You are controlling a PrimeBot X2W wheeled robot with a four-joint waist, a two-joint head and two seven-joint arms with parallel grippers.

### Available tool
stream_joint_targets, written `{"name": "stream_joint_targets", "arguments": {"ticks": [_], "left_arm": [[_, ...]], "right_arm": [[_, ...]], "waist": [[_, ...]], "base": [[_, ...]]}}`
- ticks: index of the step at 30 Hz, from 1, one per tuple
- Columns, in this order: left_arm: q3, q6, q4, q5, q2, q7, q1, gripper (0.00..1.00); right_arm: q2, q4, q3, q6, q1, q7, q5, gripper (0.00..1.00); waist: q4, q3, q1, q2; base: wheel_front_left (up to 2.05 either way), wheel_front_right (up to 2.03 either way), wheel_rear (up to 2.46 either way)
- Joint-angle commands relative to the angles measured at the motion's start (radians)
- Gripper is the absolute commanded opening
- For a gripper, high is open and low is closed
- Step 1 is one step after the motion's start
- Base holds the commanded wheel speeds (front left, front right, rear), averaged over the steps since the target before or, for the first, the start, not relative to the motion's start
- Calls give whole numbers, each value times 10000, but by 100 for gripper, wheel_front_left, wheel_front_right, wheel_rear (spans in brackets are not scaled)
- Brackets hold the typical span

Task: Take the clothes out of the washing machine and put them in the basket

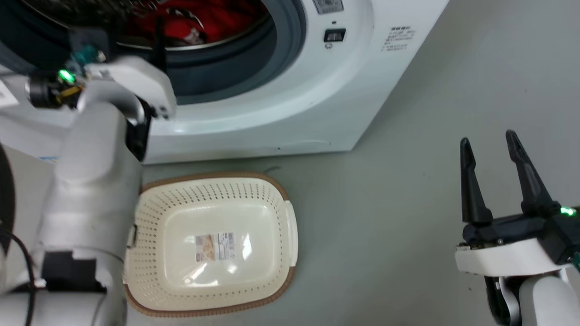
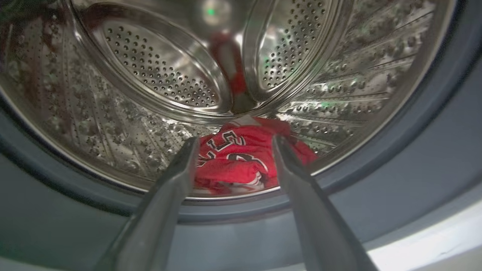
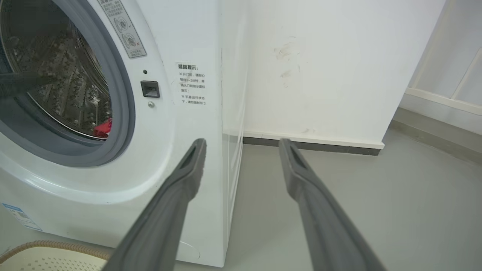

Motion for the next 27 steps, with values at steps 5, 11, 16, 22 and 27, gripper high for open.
{"name": "stream_joint_targets", "arguments": {"ticks": [5,11,16,22,27], "left_arm": [[-120,-178,1093,-4,516,622,-1729,100],[-404,-274,1979,191,1100,1298,-3279,100],[-629,-328,2546,326,1483,2072,-4365,100],[-827,-356,2942,376,1755,3064,-5276,100],[-926,-368,3102,357,1843,3765,-5627,100]], "right_arm": [[19,-181,148,-7,-753,-25,297,100],[21,-345,292,-7,-1332,-25,649,100],[21,-470,381,-7,-1566,-25,964,100],[21,-608,579,-7,-1622,-25,1162,100],[21,-642,634,-7,-1634,-25,1245,100]], "waist": [[-742,1634,-2,0],[-1224,2642,-2,0],[-1526,3247,-2,0],[-1781,3736,-2,0],[-1858,3923,-2,0]], "base": [[0,0,0],[0,0,0],[0,0,0],[0,0,0],[0,0,0]]}}
